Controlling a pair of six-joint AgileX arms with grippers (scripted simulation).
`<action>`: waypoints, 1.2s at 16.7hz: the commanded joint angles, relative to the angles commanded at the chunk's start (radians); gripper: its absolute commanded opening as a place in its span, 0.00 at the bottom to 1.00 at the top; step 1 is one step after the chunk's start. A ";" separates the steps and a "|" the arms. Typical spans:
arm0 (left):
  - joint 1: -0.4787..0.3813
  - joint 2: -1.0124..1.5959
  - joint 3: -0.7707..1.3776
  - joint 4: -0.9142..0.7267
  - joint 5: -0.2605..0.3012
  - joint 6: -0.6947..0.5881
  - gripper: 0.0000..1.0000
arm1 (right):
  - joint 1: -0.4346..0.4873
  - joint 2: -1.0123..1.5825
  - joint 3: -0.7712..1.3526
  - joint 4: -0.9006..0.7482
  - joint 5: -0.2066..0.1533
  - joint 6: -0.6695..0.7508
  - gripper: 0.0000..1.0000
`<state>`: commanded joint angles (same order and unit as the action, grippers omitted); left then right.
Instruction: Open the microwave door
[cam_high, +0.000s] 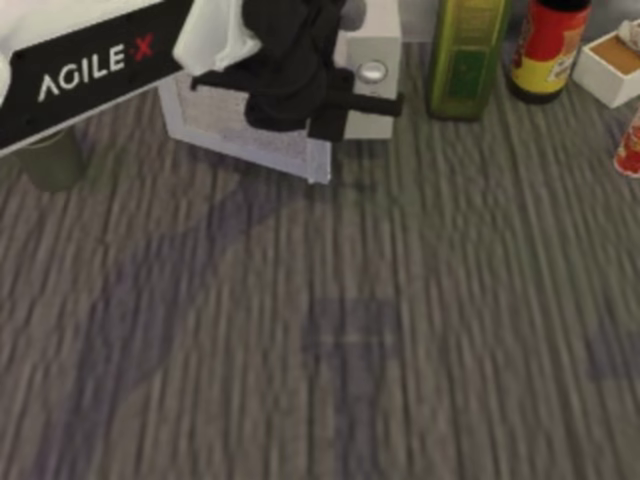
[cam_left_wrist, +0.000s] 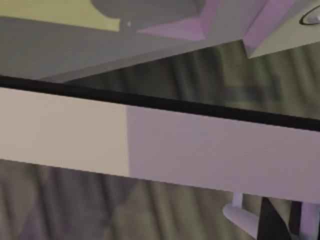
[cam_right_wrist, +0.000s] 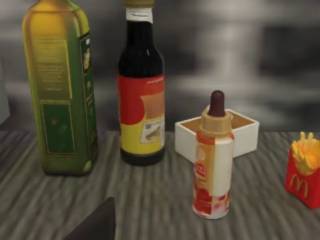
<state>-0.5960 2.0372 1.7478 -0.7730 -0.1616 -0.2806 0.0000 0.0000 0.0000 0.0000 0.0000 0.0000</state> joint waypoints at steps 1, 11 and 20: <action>0.000 0.000 0.000 0.000 0.000 0.000 0.00 | 0.000 0.000 0.000 0.000 0.000 0.000 1.00; 0.001 -0.024 -0.033 0.016 0.022 0.029 0.00 | 0.000 0.000 0.000 0.000 0.000 0.000 1.00; 0.022 -0.083 -0.121 0.052 0.061 0.109 0.00 | 0.000 0.000 0.000 0.000 0.000 0.000 1.00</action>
